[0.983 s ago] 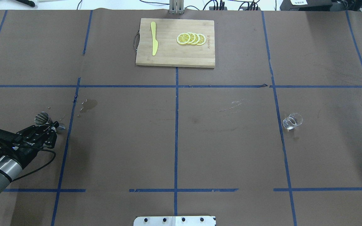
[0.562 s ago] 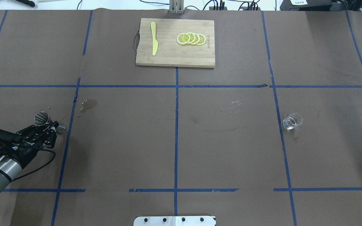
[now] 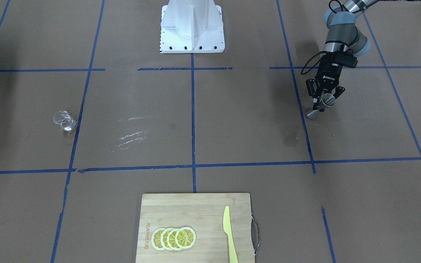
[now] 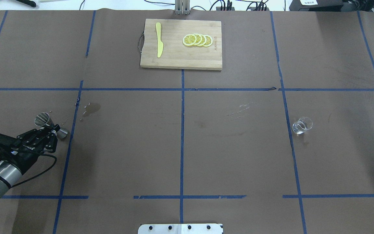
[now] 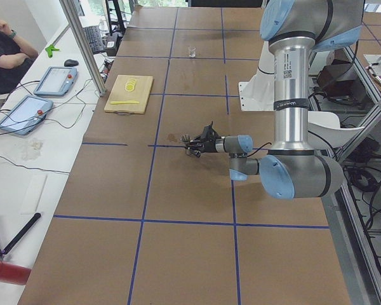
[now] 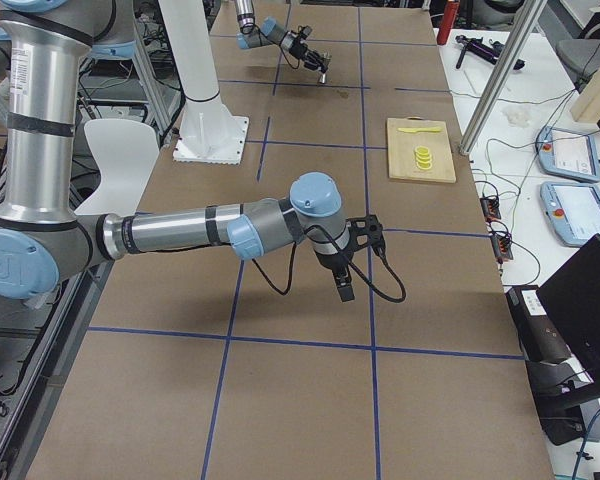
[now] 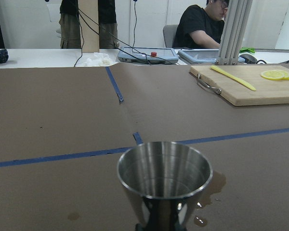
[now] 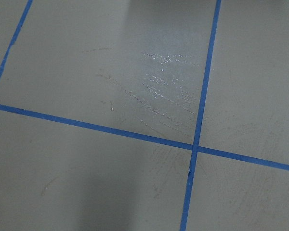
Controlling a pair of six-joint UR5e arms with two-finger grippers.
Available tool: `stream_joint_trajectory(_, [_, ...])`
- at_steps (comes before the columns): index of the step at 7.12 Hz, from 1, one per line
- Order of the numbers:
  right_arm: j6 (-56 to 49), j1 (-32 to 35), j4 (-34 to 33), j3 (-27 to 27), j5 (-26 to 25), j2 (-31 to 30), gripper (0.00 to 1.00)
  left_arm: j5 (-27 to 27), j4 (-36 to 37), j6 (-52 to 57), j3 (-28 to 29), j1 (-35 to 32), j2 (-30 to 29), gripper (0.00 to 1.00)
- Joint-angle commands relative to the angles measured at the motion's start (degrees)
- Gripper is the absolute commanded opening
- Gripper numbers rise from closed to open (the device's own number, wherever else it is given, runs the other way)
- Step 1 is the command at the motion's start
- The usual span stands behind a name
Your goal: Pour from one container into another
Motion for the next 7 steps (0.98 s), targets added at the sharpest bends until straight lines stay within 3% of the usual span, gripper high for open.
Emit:
stream_joint_trajectory(1, [0.0,0.0,0.0,-0.1,0.0,0.0,1.0,-2.7,-4.0,4.9,-0.2,-0.7,0.8,0.0])
stream_joint_trajectory(3, [0.0,0.0,0.0,-0.2,0.0,0.0,1.0,-3.0,-12.5,17.0,-0.7,-0.8,0.7,0.0])
stream_joint_trajectory(4, [0.0,0.0,-0.1,-0.2,0.0,-0.1,1.0,-7.0,-15.8,19.7,-0.7,-1.0,0.7,0.0])
stream_joint_trajectory(5, [0.0,0.0,-0.1,-0.1,0.0,-0.2,1.0,-11.4,-16.2,22.4,-1.3,-2.6,0.6,0.0])
stream_joint_trajectory(7, [0.1,0.1,-0.1,-0.1,0.0,-0.4,1.0,-12.7,-16.3,26.1,-1.4,-3.1,0.2,0.0])
